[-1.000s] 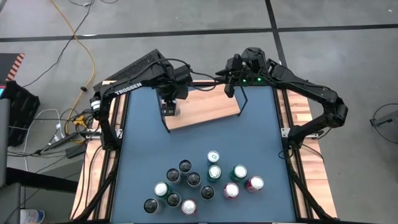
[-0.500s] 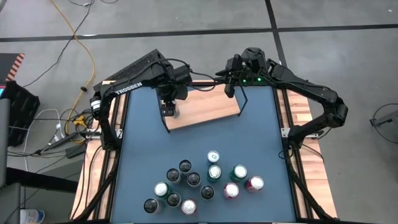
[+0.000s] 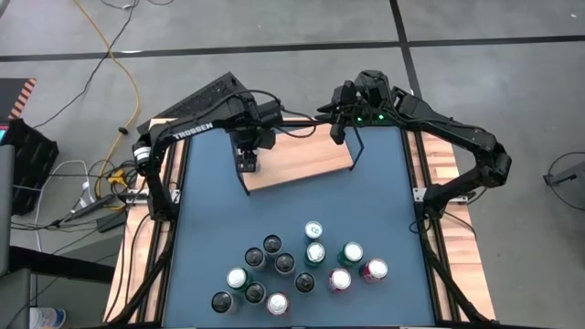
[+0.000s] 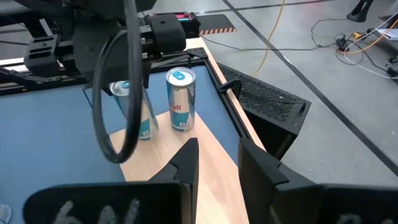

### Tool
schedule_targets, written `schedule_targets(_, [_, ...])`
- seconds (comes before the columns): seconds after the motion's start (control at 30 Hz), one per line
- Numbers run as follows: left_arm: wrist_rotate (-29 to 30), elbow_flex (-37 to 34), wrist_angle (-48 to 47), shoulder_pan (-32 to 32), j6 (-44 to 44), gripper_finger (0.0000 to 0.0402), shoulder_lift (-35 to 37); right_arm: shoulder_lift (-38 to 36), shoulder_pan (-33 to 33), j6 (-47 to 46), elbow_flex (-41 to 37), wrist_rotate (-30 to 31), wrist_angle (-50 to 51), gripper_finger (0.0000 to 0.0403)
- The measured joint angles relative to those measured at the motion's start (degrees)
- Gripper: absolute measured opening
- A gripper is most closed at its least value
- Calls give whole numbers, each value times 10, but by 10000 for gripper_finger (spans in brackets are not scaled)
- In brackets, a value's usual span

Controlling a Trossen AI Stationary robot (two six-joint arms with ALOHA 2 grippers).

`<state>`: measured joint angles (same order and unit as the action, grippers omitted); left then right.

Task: Place canned beverage on shelf
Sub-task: Put the bottom blue soda can on the shelf aligned with the other blue soda can

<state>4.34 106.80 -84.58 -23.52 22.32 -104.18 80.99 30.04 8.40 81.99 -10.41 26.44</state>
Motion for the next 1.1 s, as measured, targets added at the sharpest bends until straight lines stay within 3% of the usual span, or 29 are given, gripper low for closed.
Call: schedule_targets(1.1, [-33,-2,25,-32,-3,224,0,0,0,2,0,0,16,95])
